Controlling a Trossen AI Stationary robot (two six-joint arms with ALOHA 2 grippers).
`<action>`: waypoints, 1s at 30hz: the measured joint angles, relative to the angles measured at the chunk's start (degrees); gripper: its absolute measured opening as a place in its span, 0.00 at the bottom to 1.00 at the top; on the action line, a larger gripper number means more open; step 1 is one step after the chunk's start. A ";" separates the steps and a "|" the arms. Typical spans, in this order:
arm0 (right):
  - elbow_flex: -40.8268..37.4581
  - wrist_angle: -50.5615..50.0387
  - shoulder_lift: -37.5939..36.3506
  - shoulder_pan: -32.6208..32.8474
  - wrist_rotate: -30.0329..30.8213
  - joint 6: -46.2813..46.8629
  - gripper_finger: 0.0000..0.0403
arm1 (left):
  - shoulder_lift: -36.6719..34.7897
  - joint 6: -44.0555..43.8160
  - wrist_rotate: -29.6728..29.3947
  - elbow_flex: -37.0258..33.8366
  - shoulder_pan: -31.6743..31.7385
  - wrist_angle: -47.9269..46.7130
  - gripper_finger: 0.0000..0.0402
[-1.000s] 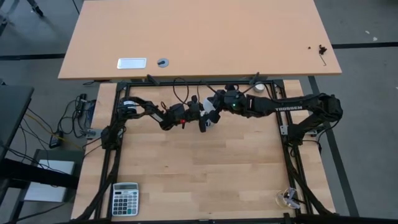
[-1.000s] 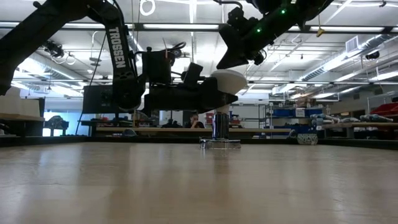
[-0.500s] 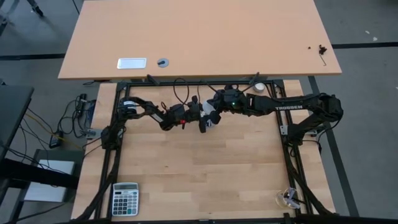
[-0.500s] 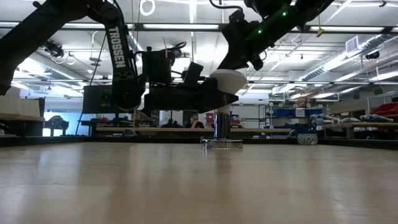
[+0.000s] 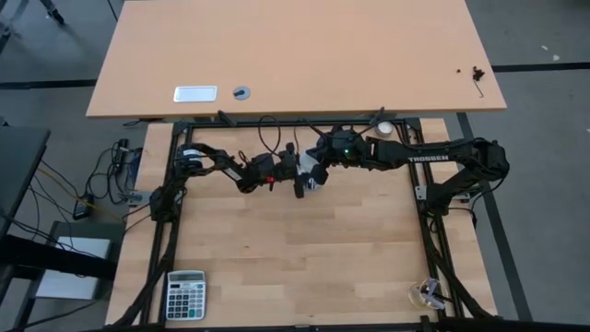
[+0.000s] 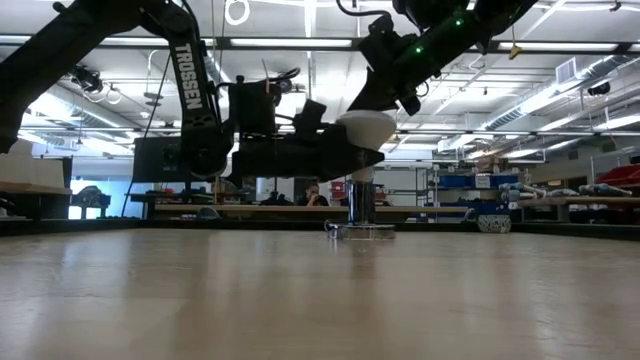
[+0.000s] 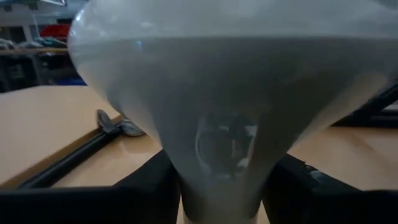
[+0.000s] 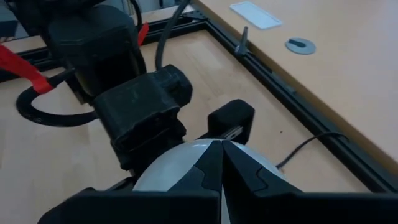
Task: Screw lightbulb
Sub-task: Insert the lightbulb into the silver lamp socket
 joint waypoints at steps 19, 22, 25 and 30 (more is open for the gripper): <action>-0.02 2.89 2.18 2.21 -0.50 -2.60 0.03 | -0.03 -1.19 0.81 -0.78 0.67 -3.00 0.60; -0.11 1.68 1.36 3.08 0.87 -3.34 0.03 | -0.03 -1.00 0.81 -1.30 0.66 -2.75 0.60; -0.11 0.42 0.78 3.44 1.94 -3.61 0.03 | -0.03 -1.00 1.23 -1.75 0.67 -2.40 0.60; -0.03 -1.51 0.72 2.82 3.14 -3.58 0.03 | -0.14 -1.11 1.53 -2.75 0.67 1.04 0.61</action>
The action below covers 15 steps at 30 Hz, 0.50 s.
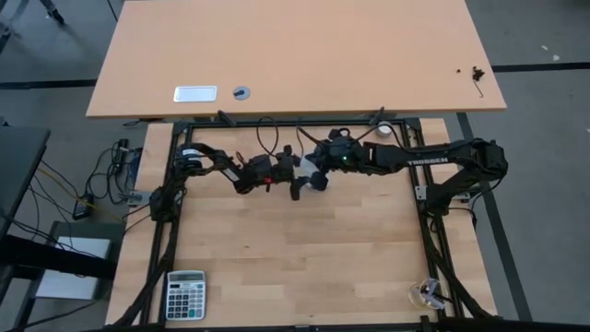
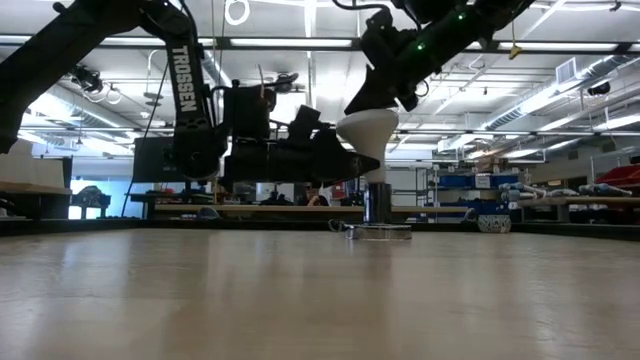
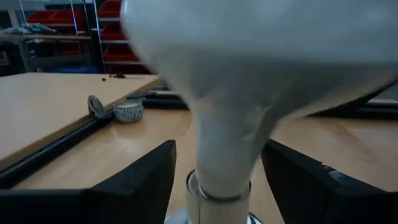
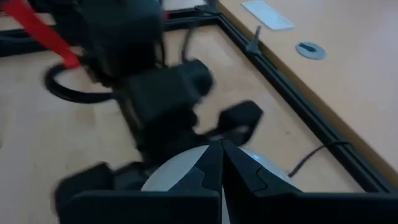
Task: Screw lightbulb
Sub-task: Insert the lightbulb into the silver lamp socket
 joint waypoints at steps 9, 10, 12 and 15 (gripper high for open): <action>-0.11 -0.73 -0.22 -0.68 0.42 -0.04 0.03 | -2.13 -0.25 0.56 -2.37 0.00 0.68 0.61; -0.13 -0.98 -0.44 -0.70 0.41 -0.04 0.03 | -2.15 -0.26 0.59 -2.47 0.00 0.62 0.61; -0.21 -2.23 -1.02 -0.68 0.35 -0.02 0.03 | -2.17 -0.26 0.59 -2.72 0.00 0.91 0.61; -0.26 -4.83 -2.17 -0.70 0.49 0.47 0.03 | -2.19 -0.62 0.59 -2.78 0.00 1.28 0.61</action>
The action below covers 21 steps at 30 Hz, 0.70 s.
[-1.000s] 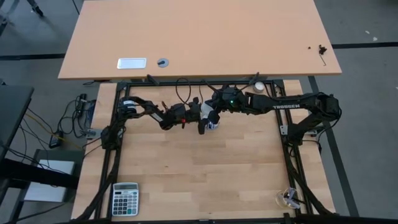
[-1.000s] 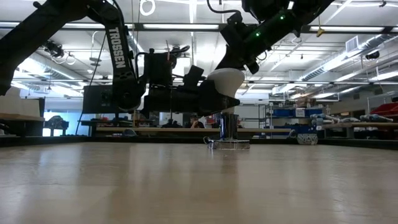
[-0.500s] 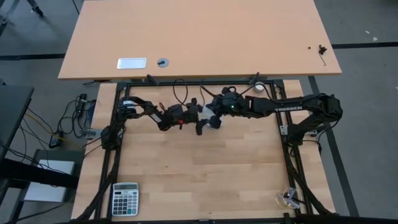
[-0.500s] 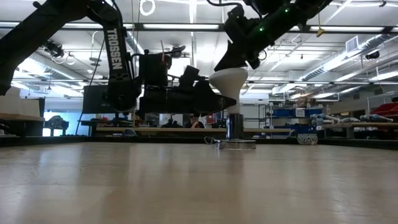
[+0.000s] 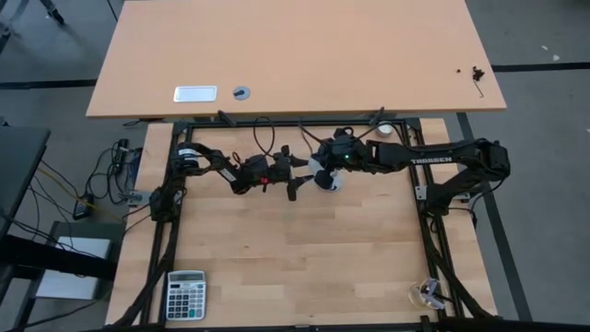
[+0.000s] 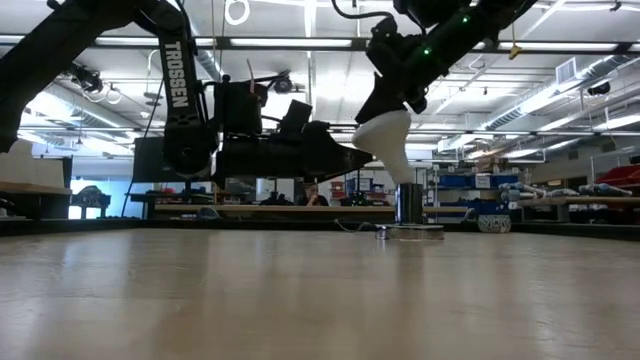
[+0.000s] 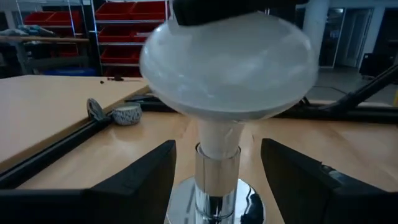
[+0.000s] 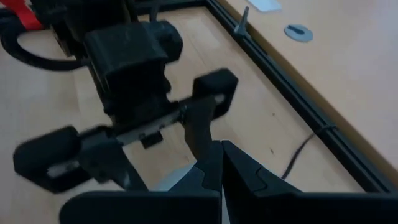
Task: Screw lightbulb
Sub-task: Insert the lightbulb into the silver lamp socket
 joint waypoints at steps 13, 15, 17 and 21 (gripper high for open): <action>-0.07 -2.78 -1.50 0.00 1.28 1.06 0.03 | -2.24 -2.38 0.76 2.41 0.00 -0.18 0.55; -0.07 -2.90 -1.50 0.00 1.28 1.08 0.03 | -2.75 -2.33 0.97 3.34 0.00 -2.22 0.54; -0.07 -3.05 -1.50 0.00 1.28 1.23 0.03 | -2.91 -2.21 1.06 4.17 0.05 -3.65 0.54; -0.04 -4.63 -1.50 -0.30 1.30 2.12 0.04 | -2.91 -2.12 1.07 5.65 0.09 -6.02 0.54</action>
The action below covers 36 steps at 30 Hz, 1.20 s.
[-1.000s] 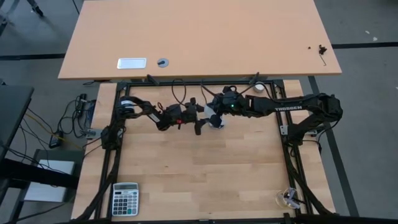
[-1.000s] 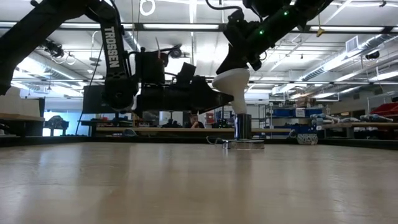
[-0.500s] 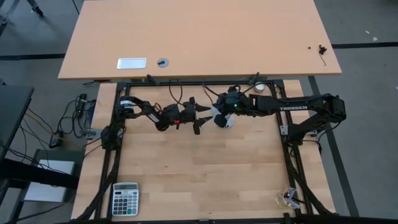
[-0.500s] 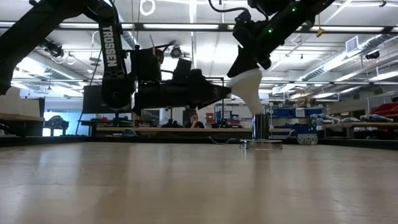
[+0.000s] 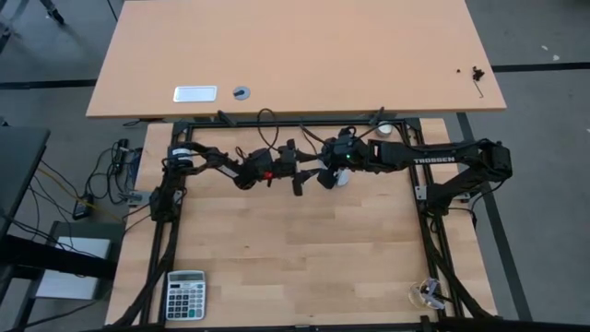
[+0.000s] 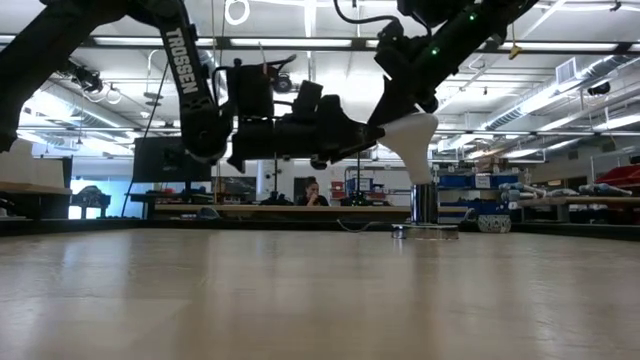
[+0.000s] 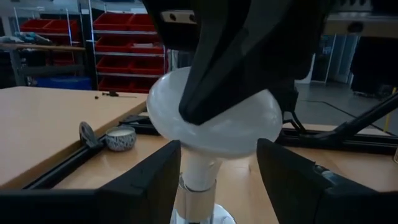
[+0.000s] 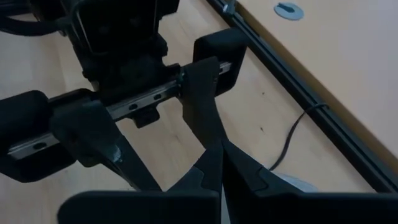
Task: Screw lightbulb
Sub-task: Insert the lightbulb into the silver lamp socket
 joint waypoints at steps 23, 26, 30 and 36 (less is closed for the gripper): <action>0.15 -10.94 -12.00 0.38 3.08 1.73 0.13 | 0.00 -0.02 -0.05 1.19 0.64 -3.22 0.54; 0.15 -14.57 -13.58 1.13 3.06 2.66 0.17 | 0.00 0.03 0.87 1.19 0.66 -2.86 0.54; 0.22 -21.50 -14.36 1.57 3.04 7.26 0.19 | -0.33 -0.44 3.44 1.11 0.63 -2.29 0.53; -4.57 -25.05 -13.90 2.20 3.02 13.77 0.14 | -3.47 -0.27 7.54 -2.07 0.39 -2.51 0.46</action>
